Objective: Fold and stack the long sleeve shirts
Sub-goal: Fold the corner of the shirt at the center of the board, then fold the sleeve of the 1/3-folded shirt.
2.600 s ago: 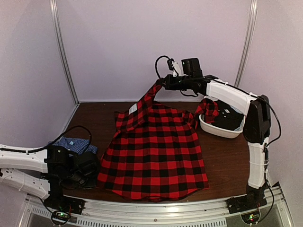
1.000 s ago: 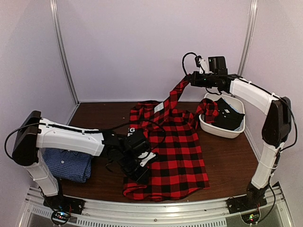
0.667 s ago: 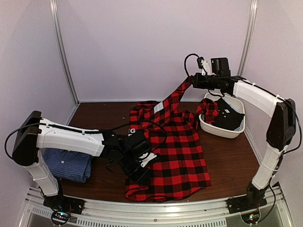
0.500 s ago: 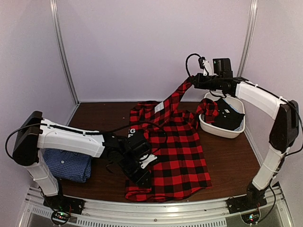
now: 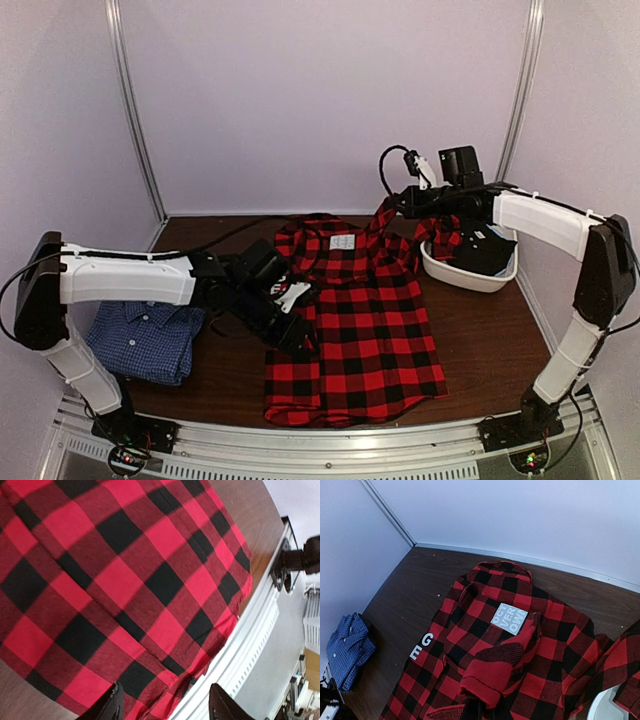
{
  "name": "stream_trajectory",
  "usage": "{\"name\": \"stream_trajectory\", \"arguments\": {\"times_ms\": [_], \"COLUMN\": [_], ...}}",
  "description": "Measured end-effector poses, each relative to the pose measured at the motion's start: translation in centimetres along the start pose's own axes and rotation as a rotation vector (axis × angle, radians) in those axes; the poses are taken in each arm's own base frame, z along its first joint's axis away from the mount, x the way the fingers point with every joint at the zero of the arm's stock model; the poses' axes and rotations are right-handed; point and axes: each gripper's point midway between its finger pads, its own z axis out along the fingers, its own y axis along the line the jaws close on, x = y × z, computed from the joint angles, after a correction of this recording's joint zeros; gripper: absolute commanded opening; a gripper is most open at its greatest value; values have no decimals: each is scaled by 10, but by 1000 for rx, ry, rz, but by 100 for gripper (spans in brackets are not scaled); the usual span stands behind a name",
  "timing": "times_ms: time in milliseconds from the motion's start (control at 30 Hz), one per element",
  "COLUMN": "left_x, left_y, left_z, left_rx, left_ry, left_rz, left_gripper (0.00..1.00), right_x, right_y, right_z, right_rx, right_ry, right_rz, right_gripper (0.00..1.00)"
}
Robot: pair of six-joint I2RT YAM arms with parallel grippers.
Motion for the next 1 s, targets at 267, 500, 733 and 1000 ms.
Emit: {"name": "stream_trajectory", "arguments": {"times_ms": [267,500,733,1000], "left_x": [-45,-56,-55,-42], "left_y": [69,111,119,128], "left_z": [-34,-48,-46,-38], "left_rx": [-133,-197,-213,-227], "left_ry": [-181,-257,-280,-269], "left_rz": [-238,-364,-386,-415], "left_gripper": [58,58,58,57], "right_x": [37,112,193,218], "right_y": [74,131,159,178], "right_z": [13,42,59,59], "right_rx": [-134,-223,-255,-277], "right_ry": [99,281,477,521], "right_rz": [-140,-267,-343,-382], "right_gripper": [0,0,1,1]}}
